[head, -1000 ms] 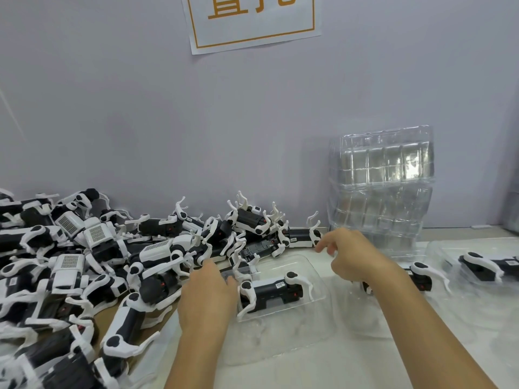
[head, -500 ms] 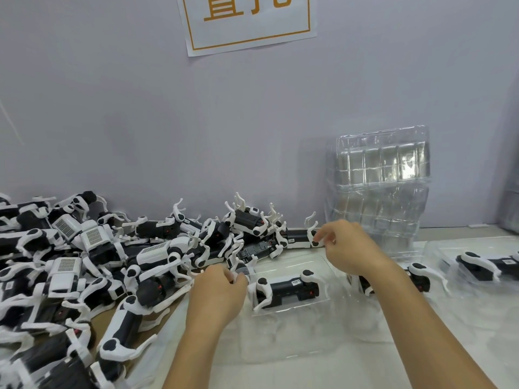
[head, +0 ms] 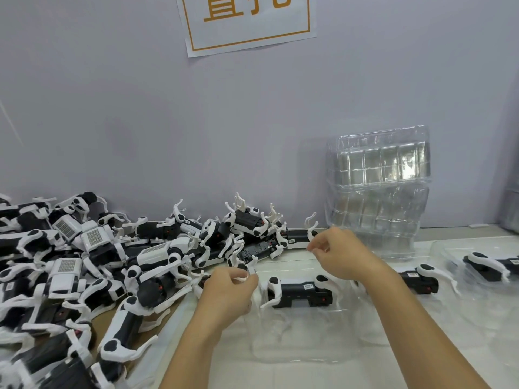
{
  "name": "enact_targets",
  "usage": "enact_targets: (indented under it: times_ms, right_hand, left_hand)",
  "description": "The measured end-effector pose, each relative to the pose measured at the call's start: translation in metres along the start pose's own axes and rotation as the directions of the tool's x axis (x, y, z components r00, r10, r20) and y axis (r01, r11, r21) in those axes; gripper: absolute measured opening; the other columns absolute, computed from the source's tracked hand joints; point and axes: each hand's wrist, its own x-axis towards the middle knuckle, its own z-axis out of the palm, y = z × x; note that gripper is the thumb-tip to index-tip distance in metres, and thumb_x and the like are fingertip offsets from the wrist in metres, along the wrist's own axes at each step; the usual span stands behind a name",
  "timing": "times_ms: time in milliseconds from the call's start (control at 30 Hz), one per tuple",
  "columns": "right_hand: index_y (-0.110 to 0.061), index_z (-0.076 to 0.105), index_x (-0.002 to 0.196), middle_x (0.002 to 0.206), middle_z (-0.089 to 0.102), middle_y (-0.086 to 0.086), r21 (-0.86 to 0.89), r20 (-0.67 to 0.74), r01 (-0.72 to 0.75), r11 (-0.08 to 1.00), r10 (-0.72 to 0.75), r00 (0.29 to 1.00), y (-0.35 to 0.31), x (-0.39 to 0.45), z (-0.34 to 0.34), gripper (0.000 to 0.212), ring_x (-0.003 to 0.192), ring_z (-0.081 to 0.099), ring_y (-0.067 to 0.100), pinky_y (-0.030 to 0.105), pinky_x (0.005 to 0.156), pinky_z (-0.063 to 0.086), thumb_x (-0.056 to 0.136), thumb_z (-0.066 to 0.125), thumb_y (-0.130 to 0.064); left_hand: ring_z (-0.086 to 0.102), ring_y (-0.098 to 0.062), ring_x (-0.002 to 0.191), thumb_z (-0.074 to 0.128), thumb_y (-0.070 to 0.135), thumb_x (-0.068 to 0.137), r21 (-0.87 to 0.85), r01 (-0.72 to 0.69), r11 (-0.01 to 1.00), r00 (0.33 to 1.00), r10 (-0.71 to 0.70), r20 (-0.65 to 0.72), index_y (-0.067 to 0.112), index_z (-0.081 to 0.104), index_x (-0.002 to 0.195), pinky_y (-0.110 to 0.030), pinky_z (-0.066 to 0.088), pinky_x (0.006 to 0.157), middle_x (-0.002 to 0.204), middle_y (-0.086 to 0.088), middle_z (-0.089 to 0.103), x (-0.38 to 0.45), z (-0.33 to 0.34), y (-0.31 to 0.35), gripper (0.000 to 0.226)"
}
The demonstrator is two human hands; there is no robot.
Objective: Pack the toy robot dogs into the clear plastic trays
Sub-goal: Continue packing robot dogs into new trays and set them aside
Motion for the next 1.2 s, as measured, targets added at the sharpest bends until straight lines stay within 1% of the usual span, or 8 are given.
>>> enact_targets:
  times_ms: [167, 200, 267, 367, 600, 700, 867, 1200]
  right_hand:
    - [-0.023, 0.073, 0.11, 0.099, 0.066, -0.007, 0.013, -0.011, -0.001, 1.0, 0.001, 1.0, 0.0, 0.0, 0.001, 0.026, 0.093, 0.061, 0.011, 0.034, 0.09, 0.053, 0.096, 0.052, -0.017]
    - [-0.023, 0.073, 0.11, 0.098, 0.065, -0.007, 0.014, -0.014, -0.003, 1.0, 0.004, 1.0, 0.0, -0.001, 0.001, 0.026, 0.093, 0.061, 0.011, 0.035, 0.09, 0.053, 0.096, 0.051, -0.017]
    - [-0.024, 0.073, 0.109, 0.098, 0.064, -0.007, 0.009, -0.024, -0.011, 1.0, 0.011, 1.0, 0.0, -0.001, 0.0, 0.028, 0.095, 0.061, 0.013, 0.037, 0.092, 0.052, 0.096, 0.05, -0.016]
    - [-0.026, 0.073, 0.108, 0.099, 0.065, -0.008, 0.005, -0.045, -0.018, 1.0, 0.019, 0.999, -0.001, -0.001, -0.002, 0.03, 0.099, 0.06, 0.015, 0.038, 0.094, 0.051, 0.095, 0.049, -0.015]
    - [-0.025, 0.074, 0.104, 0.092, 0.066, -0.008, 0.05, -0.103, -0.025, 0.998, 0.03, 0.994, 0.002, 0.0, -0.004, 0.031, 0.094, 0.062, 0.014, 0.04, 0.092, 0.053, 0.093, 0.047, -0.013]
    - [-0.025, 0.074, 0.101, 0.089, 0.065, -0.007, 0.062, -0.119, -0.018, 0.998, 0.026, 0.993, 0.005, 0.001, -0.005, 0.032, 0.091, 0.061, 0.013, 0.04, 0.091, 0.053, 0.093, 0.046, -0.012]
    - [-0.025, 0.074, 0.102, 0.108, 0.069, 0.002, 0.089, -0.124, -0.018, 0.996, 0.029, 0.992, 0.005, 0.001, -0.004, 0.035, 0.107, 0.059, 0.018, 0.042, 0.096, 0.051, 0.092, 0.044, -0.009]
    - [-0.023, 0.076, 0.097, 0.095, 0.072, -0.002, 0.141, -0.208, 0.007, 0.99, 0.022, 0.978, 0.003, 0.007, 0.004, 0.032, 0.094, 0.065, 0.015, 0.029, 0.088, 0.051, 0.094, 0.047, -0.01]
  left_hand:
    - [0.055, -0.017, 0.055, 0.065, 0.02, 0.09, -0.123, 0.025, 0.992, 0.999, -0.02, 0.041, 0.021, 0.066, 0.076, -0.049, 0.059, 0.084, 0.058, 0.007, 0.06, 0.0, 0.009, -0.001, 0.014]
    - [0.058, -0.015, 0.056, 0.066, 0.02, 0.091, -0.151, 0.021, 0.988, 0.998, -0.013, 0.055, 0.02, 0.069, 0.087, -0.047, 0.06, 0.083, 0.061, 0.008, 0.063, 0.0, 0.012, 0.0, 0.005]
    - [0.061, -0.01, 0.058, 0.066, 0.021, 0.092, -0.185, 0.036, 0.982, 0.995, -0.018, 0.099, 0.014, 0.065, 0.118, -0.04, 0.062, 0.081, 0.073, 0.005, 0.065, -0.001, 0.018, 0.003, 0.028]
    - [0.061, -0.007, 0.06, 0.064, 0.021, 0.093, -0.222, 0.038, 0.974, 0.985, 0.001, 0.175, 0.01, 0.056, 0.134, -0.035, 0.062, 0.081, 0.08, 0.004, 0.063, -0.005, 0.03, 0.008, 0.043]
    - [0.066, -0.016, 0.081, 0.065, 0.037, 0.069, -0.314, 0.019, 0.949, 0.971, 0.057, 0.232, 0.015, 0.063, 0.103, -0.046, 0.054, 0.097, 0.098, 0.0, 0.066, -0.014, 0.058, 0.021, 0.041]
    - [0.067, -0.017, 0.092, 0.069, 0.027, 0.08, -0.374, 0.018, 0.927, 0.952, 0.098, 0.29, 0.011, 0.065, 0.107, -0.04, 0.054, 0.099, 0.094, -0.002, 0.068, -0.012, 0.068, 0.019, 0.032]
    - [0.064, -0.016, 0.109, 0.058, 0.009, 0.096, -0.415, 0.031, 0.909, 0.9, 0.155, 0.407, 0.007, 0.064, 0.121, -0.031, 0.054, 0.098, 0.12, -0.01, 0.065, -0.008, 0.08, 0.017, 0.025]
    - [0.042, -0.004, 0.135, 0.041, -0.007, 0.095, -0.371, 0.021, 0.929, 0.722, 0.242, 0.648, 0.036, 0.047, 0.131, -0.035, 0.048, 0.103, 0.143, 0.025, 0.042, -0.01, 0.097, 0.014, 0.056]
